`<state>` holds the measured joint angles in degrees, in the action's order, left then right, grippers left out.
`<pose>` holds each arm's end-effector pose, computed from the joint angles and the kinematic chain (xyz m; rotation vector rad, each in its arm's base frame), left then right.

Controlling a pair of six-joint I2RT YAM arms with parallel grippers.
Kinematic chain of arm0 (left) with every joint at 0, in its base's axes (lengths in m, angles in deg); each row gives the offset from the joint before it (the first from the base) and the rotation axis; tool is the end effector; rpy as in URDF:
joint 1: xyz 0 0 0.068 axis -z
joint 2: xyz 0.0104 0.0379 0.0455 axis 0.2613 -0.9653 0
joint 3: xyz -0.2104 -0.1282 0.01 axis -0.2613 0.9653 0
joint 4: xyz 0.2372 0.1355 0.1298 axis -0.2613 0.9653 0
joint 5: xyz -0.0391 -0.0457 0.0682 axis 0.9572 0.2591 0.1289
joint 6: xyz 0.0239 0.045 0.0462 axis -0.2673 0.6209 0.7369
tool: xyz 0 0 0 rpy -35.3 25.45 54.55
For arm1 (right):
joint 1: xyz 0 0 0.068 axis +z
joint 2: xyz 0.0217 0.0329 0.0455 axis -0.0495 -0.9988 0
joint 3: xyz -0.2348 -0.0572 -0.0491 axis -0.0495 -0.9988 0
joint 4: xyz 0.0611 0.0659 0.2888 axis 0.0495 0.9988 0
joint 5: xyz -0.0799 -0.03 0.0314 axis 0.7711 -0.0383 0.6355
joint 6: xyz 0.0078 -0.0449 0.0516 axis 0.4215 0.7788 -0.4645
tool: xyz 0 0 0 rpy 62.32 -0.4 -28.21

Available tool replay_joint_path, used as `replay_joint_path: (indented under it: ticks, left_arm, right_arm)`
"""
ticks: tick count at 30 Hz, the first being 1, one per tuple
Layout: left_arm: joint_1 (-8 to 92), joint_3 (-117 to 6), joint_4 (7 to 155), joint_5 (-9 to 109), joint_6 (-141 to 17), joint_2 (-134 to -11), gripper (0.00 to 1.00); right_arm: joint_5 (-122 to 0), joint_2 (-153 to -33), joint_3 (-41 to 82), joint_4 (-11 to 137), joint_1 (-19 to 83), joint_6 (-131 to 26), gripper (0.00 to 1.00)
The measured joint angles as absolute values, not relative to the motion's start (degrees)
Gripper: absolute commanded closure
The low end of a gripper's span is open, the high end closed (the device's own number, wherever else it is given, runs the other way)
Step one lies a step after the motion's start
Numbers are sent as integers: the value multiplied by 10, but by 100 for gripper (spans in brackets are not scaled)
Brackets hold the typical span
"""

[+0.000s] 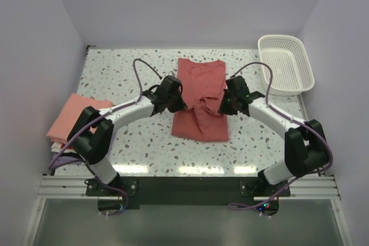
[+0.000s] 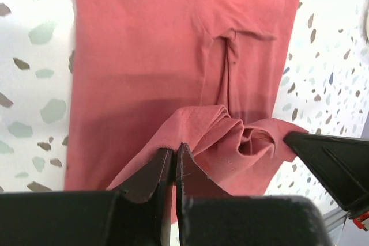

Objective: Fold and stack the t-shirts
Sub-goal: Fold the tshirt

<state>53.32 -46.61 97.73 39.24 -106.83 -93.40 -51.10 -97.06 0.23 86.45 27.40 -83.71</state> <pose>0.3222 -0.2499 0.1503 -0.4210 2.4793 -0.6843 0.3247 0.1465 0.1531 0.3196 2.5373 0.3993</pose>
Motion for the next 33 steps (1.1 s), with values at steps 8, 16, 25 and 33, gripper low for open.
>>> replay_joint_path:
  ticks: [8, 16, 25, 33]
  left_arm:
    - [503, -503, 985, 396, -1050, -976, 100]
    - [481, -520, 985, 404, -1038, -995, 100]
    - [472, -535, 983, 414, -1032, -1027, 100]
    - [452, -539, 972, 443, -1010, -1039, 81]
  right_arm:
    - [-537, -1025, 42, 845, 229, -822, 100]
    - [-562, -1052, 49, 830, 191, -823, 100]
    - [-571, -1076, 58, 821, 185, -825, 100]
    - [-573, -1100, 67, 817, 167, -825, 73]
